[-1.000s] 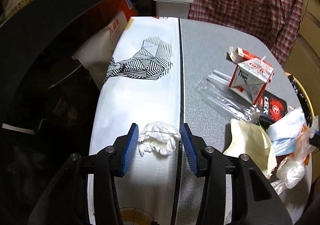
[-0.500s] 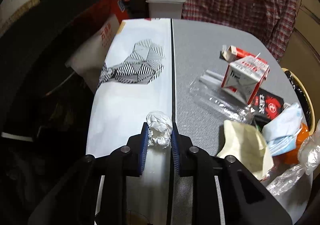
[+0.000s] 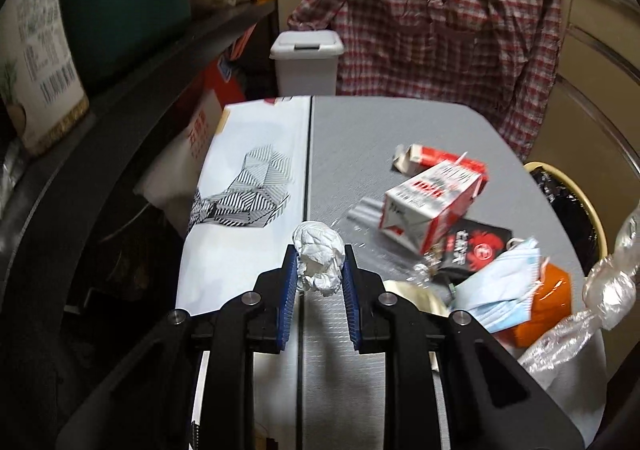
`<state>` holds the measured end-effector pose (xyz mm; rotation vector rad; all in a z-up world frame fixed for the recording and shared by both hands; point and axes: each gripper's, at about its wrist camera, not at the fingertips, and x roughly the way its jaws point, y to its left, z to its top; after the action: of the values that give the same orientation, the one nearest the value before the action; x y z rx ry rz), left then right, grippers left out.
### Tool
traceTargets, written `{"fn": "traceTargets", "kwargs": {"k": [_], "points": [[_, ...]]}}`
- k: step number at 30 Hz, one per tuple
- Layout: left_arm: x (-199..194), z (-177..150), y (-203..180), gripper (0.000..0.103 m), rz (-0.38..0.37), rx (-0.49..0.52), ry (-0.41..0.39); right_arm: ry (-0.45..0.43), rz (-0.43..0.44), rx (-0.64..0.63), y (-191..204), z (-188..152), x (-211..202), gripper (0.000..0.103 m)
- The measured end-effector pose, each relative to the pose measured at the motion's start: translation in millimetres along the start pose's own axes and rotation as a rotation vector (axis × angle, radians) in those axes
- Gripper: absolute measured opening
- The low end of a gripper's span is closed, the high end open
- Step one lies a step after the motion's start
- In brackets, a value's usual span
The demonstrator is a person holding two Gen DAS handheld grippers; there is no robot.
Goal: Collect trash
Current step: 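Carry the tissue and clear plastic bag in both tools over the bin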
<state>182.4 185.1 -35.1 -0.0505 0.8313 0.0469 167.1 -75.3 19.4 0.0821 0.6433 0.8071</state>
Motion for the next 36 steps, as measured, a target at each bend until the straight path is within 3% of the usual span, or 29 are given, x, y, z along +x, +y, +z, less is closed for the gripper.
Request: {"fn": "traceTargets", "kwargs": {"k": [19, 25, 31, 36], "points": [[-63.3, 14.5, -77.4, 0.022, -0.1, 0.016, -0.127, -0.132, -0.151, 0.07, -57.5, 12.9, -70.7, 0.003], [-80.6, 23.1, -120.9, 0.022, -0.151, 0.059, -0.159, -0.182, -0.21, 0.116, -85.9, 19.7, -92.5, 0.003], [-84.0, 29.9, -173.8, 0.022, -0.188, 0.127, -0.189, -0.217, -0.337, 0.107, -111.2, 25.5, -114.7, 0.003], [-79.7, 37.5, -209.1, 0.022, -0.242, 0.138, -0.194, -0.241, -0.395, 0.14, -136.2, 27.6, -133.6, 0.003]]}}
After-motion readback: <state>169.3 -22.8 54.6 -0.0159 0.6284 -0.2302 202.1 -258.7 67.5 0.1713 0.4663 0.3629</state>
